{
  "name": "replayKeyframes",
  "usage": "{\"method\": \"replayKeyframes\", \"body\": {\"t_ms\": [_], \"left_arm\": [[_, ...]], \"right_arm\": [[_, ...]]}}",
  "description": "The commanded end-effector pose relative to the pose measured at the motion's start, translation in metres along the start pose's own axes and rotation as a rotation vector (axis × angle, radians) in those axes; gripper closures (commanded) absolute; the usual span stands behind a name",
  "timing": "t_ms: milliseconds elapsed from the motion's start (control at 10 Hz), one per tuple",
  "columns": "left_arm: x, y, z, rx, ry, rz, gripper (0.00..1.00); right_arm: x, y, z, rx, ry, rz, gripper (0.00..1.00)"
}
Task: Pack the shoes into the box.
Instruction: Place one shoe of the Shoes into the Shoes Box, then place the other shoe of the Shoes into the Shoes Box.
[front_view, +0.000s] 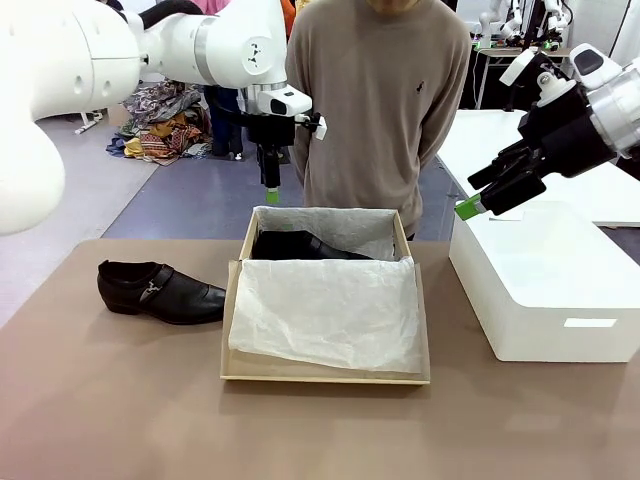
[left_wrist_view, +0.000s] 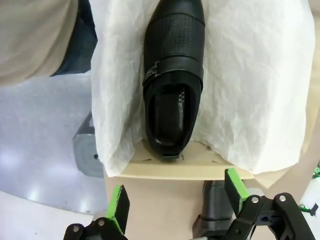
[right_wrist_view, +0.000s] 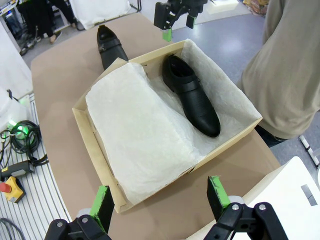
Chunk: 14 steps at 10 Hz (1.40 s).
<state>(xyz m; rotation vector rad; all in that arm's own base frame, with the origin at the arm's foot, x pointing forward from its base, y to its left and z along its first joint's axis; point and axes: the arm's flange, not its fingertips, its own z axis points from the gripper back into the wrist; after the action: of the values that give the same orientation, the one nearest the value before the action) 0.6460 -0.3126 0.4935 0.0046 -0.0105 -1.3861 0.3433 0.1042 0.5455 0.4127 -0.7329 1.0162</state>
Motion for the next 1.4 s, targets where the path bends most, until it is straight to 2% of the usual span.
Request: {"method": "replayKeyframes", "body": {"t_ms": [0, 800, 1000, 1300], "left_arm": [[0.007, -0.003, -0.001, 0.016, -0.001, -0.010, 0.00], [0.009, -0.004, -0.003, 0.004, -0.004, -0.013, 0.00], [-0.025, -0.032, 0.009, 0.059, -0.001, -0.033, 0.00], [-0.081, -0.061, 0.021, 0.079, -0.003, -0.070, 0.00]], "right_arm": [[0.000, -0.002, -0.002, 0.015, -0.020, 0.010, 0.00], [0.000, -0.002, -0.002, 0.015, -0.020, 0.010, 0.00], [0.000, -0.002, -0.002, 0.015, -0.020, 0.010, 0.00], [0.000, -0.002, -0.002, 0.015, -0.020, 0.010, 0.00]]}}
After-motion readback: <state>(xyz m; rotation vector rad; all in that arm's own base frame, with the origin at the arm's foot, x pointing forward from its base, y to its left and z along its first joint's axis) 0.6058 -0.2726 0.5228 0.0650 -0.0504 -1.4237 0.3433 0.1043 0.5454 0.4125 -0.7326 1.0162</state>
